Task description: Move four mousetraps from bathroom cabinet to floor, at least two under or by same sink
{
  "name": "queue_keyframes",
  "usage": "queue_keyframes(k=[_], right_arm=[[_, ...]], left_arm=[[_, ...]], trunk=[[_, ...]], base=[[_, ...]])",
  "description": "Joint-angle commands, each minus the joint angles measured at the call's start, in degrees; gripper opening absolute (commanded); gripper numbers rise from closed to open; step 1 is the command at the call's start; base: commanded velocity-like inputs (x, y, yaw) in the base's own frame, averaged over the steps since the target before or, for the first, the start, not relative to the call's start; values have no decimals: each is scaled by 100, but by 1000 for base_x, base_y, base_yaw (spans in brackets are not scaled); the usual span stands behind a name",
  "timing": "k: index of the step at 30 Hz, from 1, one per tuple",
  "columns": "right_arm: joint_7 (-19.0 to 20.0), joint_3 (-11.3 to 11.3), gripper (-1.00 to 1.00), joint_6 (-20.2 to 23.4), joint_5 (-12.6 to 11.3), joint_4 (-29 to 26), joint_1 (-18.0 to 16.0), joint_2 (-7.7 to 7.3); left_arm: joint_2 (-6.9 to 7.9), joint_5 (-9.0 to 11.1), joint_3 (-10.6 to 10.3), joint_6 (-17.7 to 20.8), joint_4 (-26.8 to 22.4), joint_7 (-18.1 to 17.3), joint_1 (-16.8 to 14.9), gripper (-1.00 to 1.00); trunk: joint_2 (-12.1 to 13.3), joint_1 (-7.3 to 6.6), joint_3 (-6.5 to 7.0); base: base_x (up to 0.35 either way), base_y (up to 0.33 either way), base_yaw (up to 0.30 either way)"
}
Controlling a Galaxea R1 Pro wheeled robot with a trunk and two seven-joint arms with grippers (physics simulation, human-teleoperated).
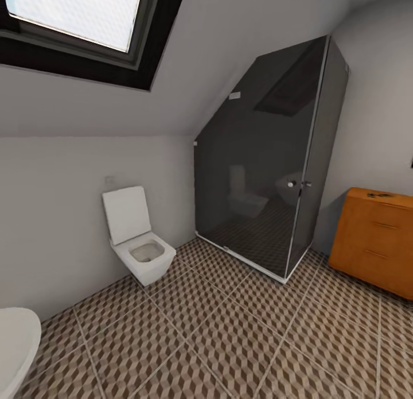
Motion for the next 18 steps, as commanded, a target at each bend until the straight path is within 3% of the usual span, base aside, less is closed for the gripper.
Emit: queue_keyframes(k=[1,18], right_arm=[[-37,4,100,-13,32,5,-4,1],[-37,4,100,-13,32,5,-4,1]], left_arm=[[-2,1,5,-9,-6,-1,4,100],[-11,0,5,-14,-2,8,2,100]], trunk=[[-3,0,-8],[-3,0,-50]], base=[[0,0,-292],[0,0,-292]])
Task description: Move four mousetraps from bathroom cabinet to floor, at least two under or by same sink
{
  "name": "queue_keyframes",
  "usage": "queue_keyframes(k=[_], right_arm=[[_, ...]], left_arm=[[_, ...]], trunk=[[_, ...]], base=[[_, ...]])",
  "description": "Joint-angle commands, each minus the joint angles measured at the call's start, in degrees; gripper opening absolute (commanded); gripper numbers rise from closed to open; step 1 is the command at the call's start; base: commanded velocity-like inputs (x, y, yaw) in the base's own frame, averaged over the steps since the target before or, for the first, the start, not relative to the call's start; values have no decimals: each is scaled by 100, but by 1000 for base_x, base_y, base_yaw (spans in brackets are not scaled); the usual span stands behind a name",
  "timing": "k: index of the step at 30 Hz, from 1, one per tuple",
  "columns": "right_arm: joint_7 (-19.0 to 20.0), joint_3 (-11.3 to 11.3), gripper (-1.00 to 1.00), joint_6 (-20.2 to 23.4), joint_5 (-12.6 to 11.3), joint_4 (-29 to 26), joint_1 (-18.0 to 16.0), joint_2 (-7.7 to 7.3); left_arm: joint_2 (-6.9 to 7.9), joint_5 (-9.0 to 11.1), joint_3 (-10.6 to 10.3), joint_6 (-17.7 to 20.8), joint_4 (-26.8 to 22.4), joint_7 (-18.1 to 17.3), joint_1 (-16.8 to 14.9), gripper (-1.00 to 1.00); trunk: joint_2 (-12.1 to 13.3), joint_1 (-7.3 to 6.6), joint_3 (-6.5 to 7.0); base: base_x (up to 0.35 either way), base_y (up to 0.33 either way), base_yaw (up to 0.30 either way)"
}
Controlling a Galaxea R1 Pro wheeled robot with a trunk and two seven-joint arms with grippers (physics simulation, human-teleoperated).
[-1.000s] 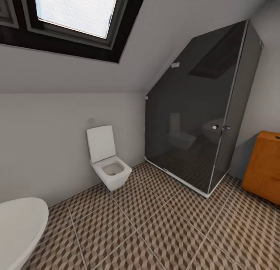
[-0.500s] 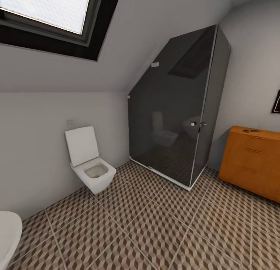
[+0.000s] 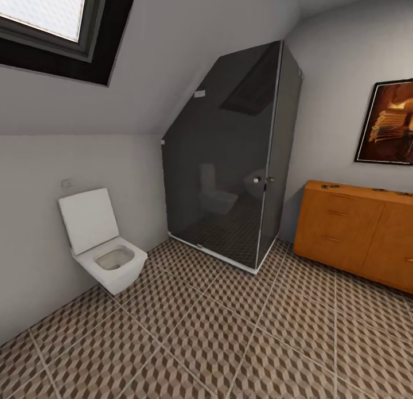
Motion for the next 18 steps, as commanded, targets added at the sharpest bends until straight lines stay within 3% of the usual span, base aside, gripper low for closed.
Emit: queue_keyframes(k=[1,18], right_arm=[[-37,4,100,-13,32,5,-4,1],[-37,4,100,-18,41,5,-4,1]], left_arm=[[0,1,5,-10,-8,0,4,100],[0,1,5,-12,-10,0,6,100]], trunk=[[-3,0,-8],[-3,0,-50]], base=[[0,0,-292],[57,-86,-292]])
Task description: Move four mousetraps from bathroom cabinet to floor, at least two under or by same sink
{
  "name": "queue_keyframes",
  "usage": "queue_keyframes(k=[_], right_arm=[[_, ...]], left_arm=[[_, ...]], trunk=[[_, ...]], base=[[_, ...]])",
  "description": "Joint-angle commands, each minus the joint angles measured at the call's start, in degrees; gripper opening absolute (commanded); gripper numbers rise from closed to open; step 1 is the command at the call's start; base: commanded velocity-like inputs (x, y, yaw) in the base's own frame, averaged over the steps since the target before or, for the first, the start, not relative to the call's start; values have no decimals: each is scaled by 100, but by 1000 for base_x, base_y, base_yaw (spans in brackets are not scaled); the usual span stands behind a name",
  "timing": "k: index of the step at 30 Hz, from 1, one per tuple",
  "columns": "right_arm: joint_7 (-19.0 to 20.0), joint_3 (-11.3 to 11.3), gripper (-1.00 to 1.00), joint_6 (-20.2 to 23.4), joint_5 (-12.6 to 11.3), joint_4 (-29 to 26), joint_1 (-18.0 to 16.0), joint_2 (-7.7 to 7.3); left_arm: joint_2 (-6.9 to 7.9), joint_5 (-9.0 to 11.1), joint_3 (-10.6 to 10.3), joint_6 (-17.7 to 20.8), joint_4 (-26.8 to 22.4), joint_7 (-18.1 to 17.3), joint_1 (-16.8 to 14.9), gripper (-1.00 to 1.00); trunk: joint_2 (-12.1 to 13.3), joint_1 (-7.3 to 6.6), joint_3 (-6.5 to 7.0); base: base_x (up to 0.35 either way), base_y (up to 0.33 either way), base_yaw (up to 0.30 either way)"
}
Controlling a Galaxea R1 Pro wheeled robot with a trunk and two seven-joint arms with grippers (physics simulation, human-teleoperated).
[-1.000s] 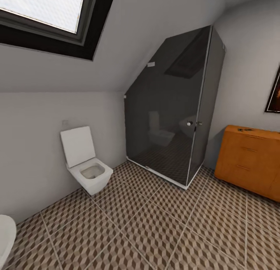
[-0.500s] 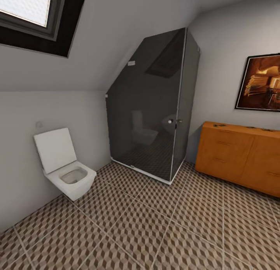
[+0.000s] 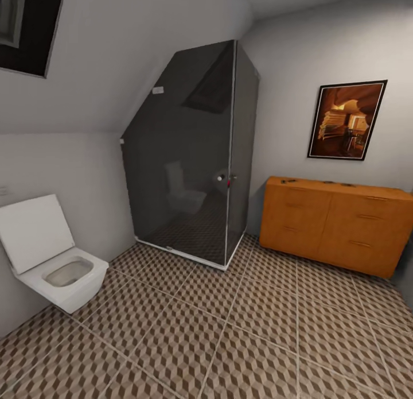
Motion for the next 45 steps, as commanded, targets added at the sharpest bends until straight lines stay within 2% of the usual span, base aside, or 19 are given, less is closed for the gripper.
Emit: queue_keyframes(k=[1,40,45], right_arm=[[-33,4,100,-16,33,9,-5,1],[-33,4,100,-27,33,9,-5,1],[-33,4,100,-27,33,9,-5,1]], left_arm=[[0,1,5,-6,-14,0,4,100],[0,1,5,-2,-18,0,5,100],[0,1,5,-4,-18,0,6,100]], trunk=[[-5,4,-6],[-5,4,-103],[-5,4,-109]], base=[[93,-116,-292],[93,-101,-292],[97,-89,-165]])
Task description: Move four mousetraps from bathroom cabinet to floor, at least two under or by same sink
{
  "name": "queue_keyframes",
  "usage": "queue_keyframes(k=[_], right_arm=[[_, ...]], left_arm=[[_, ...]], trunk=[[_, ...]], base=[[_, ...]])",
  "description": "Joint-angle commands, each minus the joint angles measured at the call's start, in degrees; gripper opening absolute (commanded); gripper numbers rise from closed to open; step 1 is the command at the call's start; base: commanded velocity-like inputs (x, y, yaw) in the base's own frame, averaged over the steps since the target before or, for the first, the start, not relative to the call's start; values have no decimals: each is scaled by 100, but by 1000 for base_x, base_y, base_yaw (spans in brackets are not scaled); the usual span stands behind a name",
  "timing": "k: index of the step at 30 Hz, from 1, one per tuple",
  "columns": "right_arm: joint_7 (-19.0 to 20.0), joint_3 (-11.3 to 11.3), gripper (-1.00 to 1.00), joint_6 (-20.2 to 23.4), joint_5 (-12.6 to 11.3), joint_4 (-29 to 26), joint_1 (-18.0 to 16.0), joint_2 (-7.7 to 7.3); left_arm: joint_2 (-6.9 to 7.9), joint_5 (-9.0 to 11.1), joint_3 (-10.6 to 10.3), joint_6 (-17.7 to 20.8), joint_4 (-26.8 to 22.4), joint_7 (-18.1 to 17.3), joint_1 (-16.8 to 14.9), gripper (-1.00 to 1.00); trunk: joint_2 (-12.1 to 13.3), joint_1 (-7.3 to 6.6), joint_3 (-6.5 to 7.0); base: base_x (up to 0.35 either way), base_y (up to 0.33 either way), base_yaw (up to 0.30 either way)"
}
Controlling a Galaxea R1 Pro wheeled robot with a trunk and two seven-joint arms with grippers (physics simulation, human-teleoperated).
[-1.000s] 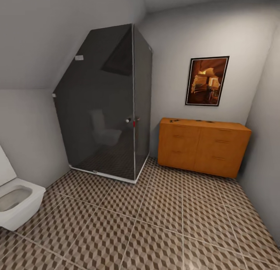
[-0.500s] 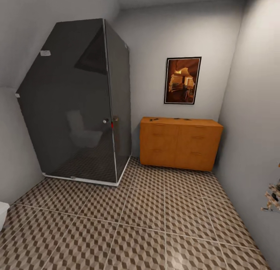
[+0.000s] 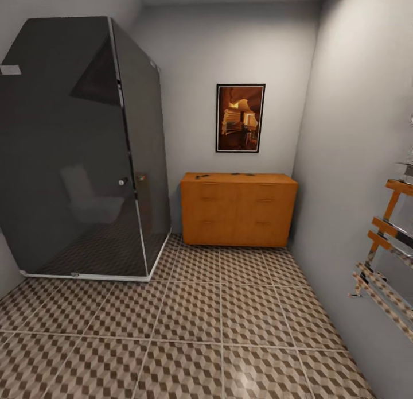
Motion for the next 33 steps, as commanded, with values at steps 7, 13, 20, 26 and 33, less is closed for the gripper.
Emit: queue_keyframes(k=[7,13,20,26,33], right_arm=[[-45,5,100,-12,33,4,-3,1],[-46,5,100,-12,33,4,-3,1],[-46,10,100,-12,33,4,-3,1],[-46,12,100,-12,37,4,-3,4],[-46,12,100,-12,37,4,-3,7]], left_arm=[[0,1,5,-5,-7,0,0,100],[0,1,5,-8,-7,0,0,100],[0,1,5,-5,-7,0,2,100],[0,1,5,-4,-4,0,-1,100],[0,1,5,-4,1,0,0,100]], trunk=[[-3,1,-6],[-3,1,-6],[-3,1,-6],[-3,1,-6],[-3,1,-6]], base=[[107,-85,-28],[121,-37,-2],[158,-4,0],[193,-1,0],[221,0,0]])
